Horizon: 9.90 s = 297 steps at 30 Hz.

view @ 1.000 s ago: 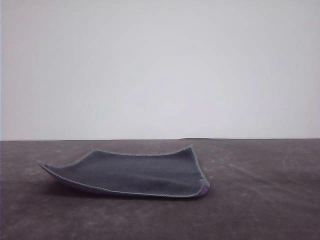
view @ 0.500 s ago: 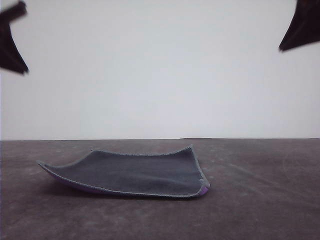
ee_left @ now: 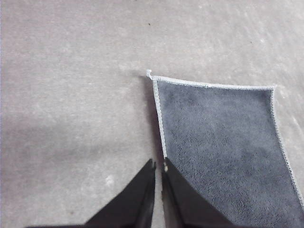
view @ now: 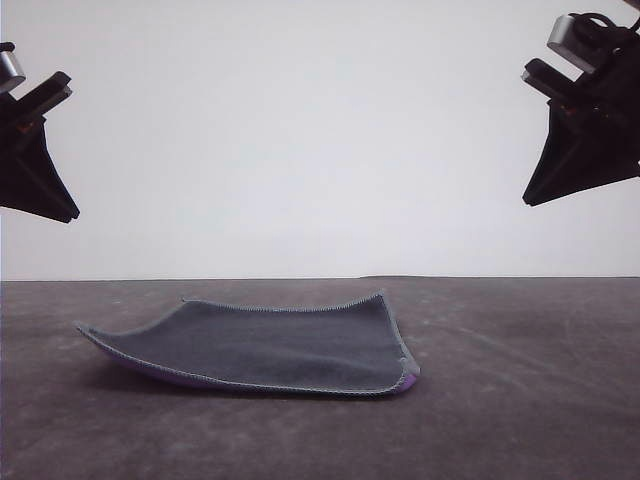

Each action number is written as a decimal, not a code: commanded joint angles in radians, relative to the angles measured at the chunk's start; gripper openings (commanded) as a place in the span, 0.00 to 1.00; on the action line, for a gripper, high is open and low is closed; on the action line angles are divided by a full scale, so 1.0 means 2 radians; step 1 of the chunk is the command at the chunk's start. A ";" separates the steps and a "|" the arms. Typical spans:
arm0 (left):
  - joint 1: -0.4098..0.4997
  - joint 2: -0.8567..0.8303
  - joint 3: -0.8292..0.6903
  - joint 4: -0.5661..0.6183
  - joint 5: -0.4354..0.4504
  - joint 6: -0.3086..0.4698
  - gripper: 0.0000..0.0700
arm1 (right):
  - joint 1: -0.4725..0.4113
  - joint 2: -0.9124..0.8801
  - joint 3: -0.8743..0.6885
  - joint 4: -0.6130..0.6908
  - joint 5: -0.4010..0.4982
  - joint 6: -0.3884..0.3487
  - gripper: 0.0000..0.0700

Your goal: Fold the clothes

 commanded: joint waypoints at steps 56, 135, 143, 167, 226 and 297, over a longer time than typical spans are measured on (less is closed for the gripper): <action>-0.067 0.369 0.279 -0.014 0.082 -0.010 0.44 | 0.100 0.360 0.189 0.156 -0.091 0.089 0.78; -0.068 0.368 0.365 -0.486 0.164 0.198 0.06 | 0.081 0.285 0.189 -0.189 -0.275 -0.082 0.11; -0.068 0.368 0.365 -0.507 0.166 0.200 0.12 | 0.083 0.285 0.189 -0.192 -0.274 -0.086 0.11; -0.059 0.336 0.366 -0.572 0.204 0.237 0.70 | 0.079 0.231 0.189 -0.198 -0.191 -0.090 0.30; 0.005 -0.030 0.069 -0.344 -0.011 0.091 0.67 | 0.161 0.120 -0.131 0.177 -0.118 0.216 0.50; 0.005 -0.030 0.069 -0.338 -0.009 0.082 0.67 | 0.320 0.313 0.126 0.271 -0.154 0.292 0.00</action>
